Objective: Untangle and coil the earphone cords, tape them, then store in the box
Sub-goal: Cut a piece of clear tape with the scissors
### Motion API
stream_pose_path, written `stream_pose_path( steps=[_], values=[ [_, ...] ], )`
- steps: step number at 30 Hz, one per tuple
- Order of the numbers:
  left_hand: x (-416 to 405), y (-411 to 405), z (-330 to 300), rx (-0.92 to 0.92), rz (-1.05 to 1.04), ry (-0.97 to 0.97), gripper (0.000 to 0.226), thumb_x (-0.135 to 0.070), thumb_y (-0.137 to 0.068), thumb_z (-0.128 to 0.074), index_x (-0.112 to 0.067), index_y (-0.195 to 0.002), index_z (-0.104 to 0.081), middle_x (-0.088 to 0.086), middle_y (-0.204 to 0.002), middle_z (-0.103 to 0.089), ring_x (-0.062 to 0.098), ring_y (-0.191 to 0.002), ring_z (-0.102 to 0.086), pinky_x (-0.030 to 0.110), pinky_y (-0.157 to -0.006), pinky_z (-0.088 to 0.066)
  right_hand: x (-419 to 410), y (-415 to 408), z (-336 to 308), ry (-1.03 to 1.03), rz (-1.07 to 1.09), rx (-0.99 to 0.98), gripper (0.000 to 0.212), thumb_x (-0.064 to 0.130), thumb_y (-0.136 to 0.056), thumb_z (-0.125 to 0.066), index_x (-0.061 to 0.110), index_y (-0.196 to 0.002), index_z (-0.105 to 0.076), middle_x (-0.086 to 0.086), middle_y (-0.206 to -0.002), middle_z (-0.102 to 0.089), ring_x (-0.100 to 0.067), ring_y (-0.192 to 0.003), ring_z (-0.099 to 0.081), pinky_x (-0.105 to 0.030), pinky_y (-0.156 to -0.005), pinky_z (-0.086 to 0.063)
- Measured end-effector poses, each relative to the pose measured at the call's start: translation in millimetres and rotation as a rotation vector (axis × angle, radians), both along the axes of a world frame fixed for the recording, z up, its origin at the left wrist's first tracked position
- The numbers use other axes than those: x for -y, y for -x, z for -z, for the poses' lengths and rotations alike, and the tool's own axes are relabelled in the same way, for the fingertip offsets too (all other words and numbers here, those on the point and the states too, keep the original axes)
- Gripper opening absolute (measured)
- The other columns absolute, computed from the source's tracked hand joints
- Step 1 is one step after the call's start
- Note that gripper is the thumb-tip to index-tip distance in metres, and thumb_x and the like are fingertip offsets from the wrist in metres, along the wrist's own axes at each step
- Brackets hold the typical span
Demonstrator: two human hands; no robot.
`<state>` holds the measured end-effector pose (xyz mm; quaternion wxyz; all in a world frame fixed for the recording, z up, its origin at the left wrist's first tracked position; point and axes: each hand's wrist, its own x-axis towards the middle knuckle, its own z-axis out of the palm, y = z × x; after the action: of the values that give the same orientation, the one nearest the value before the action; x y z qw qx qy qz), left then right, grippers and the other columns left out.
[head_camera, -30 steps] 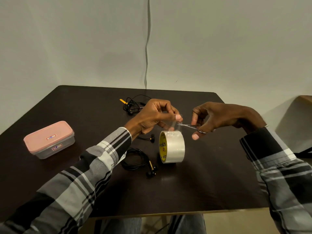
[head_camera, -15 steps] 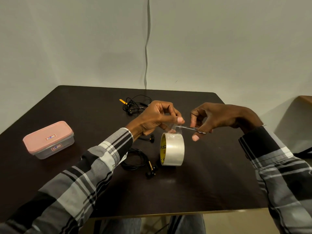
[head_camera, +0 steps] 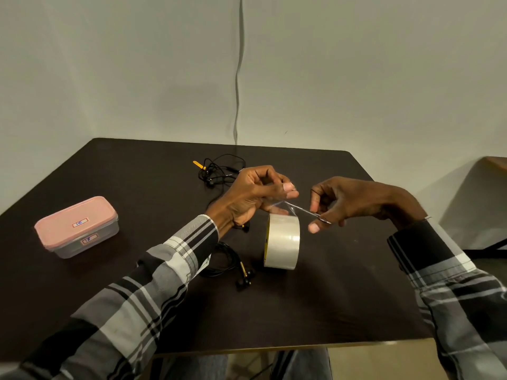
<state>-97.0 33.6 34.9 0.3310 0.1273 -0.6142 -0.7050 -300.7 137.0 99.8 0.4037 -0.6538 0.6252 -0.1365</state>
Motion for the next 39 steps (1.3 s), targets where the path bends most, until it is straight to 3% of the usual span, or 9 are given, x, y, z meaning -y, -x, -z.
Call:
stream_pose_path(
  steps=[5,10,16,20,24,27,33,36,39],
  values=[
    [-3,3,5,-0.030,-0.062,-0.092,0.004,-0.011,-0.076,-0.072,-0.013,-0.077,-0.070,0.008,-0.096,-0.074,0.038,-0.104,-0.069,0.063,-0.075,-0.056,-1,-2,7,0.013,0.019,0.011,0.050,0.045,-0.059,-0.091,0.014,-0.086,-0.064,0.000,-0.071,-0.062,-0.010,-0.065,-0.058,-0.027,-0.056,-0.051],
    [-3,4,12,-0.039,-0.119,-0.144,0.021,-0.012,-0.076,-0.073,-0.003,-0.094,-0.068,0.011,-0.104,-0.074,0.036,-0.107,-0.068,0.053,-0.071,-0.061,-2,-3,11,0.027,0.056,0.038,0.036,0.031,-0.068,-0.086,0.013,-0.087,-0.062,0.006,-0.067,-0.063,-0.008,-0.065,-0.059,-0.026,-0.056,-0.051],
    [-4,7,13,-0.031,-0.232,-0.162,0.013,-0.005,-0.074,-0.077,-0.005,-0.085,-0.070,0.015,-0.101,-0.073,0.035,-0.101,-0.071,0.054,-0.071,-0.060,-1,-4,19,0.028,0.078,0.002,0.034,0.024,-0.073,-0.087,0.012,-0.091,-0.061,0.006,-0.069,-0.064,-0.008,-0.066,-0.061,-0.027,-0.058,-0.054],
    [-8,10,1,-0.131,-0.214,-0.291,0.020,-0.016,-0.069,-0.076,-0.013,-0.086,-0.066,0.011,-0.098,-0.075,0.031,-0.101,-0.071,0.060,-0.075,-0.057,0,-7,24,0.024,0.078,-0.019,0.034,0.025,-0.074,-0.086,0.012,-0.092,-0.061,0.004,-0.073,-0.064,-0.009,-0.068,-0.061,-0.026,-0.059,-0.055],
    [-11,8,-4,-0.086,-0.272,-0.201,0.017,-0.017,-0.079,-0.076,-0.015,-0.094,-0.069,0.008,-0.113,-0.072,0.024,-0.110,-0.068,0.062,-0.085,-0.054,-1,-8,25,0.035,0.083,-0.033,0.034,0.025,-0.075,-0.085,0.012,-0.094,-0.060,0.002,-0.077,-0.063,-0.010,-0.071,-0.060,-0.025,-0.058,-0.054],
    [-12,-3,1,0.039,-0.294,-0.041,0.039,-0.026,-0.080,-0.078,-0.021,-0.117,-0.068,-0.008,-0.130,-0.065,0.013,-0.124,-0.059,0.056,-0.091,-0.054,-4,-6,28,0.043,0.098,-0.024,0.035,0.024,-0.075,-0.086,0.011,-0.094,-0.060,0.003,-0.075,-0.061,-0.009,-0.068,-0.059,-0.023,-0.056,-0.052],
    [-23,-24,24,0.328,-0.237,0.360,0.112,-0.048,-0.056,-0.087,-0.032,-0.151,-0.030,-0.015,-0.159,-0.026,0.006,-0.142,-0.030,0.024,-0.112,-0.034,-7,-3,35,0.060,0.146,0.039,0.039,0.026,-0.072,-0.087,0.010,-0.096,-0.061,-0.002,-0.079,-0.062,-0.012,-0.070,-0.059,-0.025,-0.055,-0.053],
    [-26,-23,34,0.353,-0.256,0.442,0.121,-0.040,-0.057,-0.091,-0.029,-0.154,-0.021,-0.015,-0.159,-0.019,0.008,-0.141,-0.034,0.030,-0.110,-0.041,-13,-3,36,0.089,0.163,0.105,0.041,0.027,-0.067,-0.089,0.009,-0.094,-0.064,-0.003,-0.079,-0.063,-0.014,-0.069,-0.058,-0.027,-0.054,-0.053],
    [-22,-24,37,0.286,-0.306,0.389,0.114,-0.031,-0.060,-0.091,-0.028,-0.152,-0.024,-0.011,-0.157,-0.025,0.007,-0.130,-0.048,0.005,-0.091,-0.042,-24,1,40,0.184,0.281,0.208,0.040,0.028,-0.066,-0.089,0.006,-0.092,-0.067,-0.007,-0.078,-0.063,-0.017,-0.069,-0.057,-0.027,-0.054,-0.049]
  ],
)
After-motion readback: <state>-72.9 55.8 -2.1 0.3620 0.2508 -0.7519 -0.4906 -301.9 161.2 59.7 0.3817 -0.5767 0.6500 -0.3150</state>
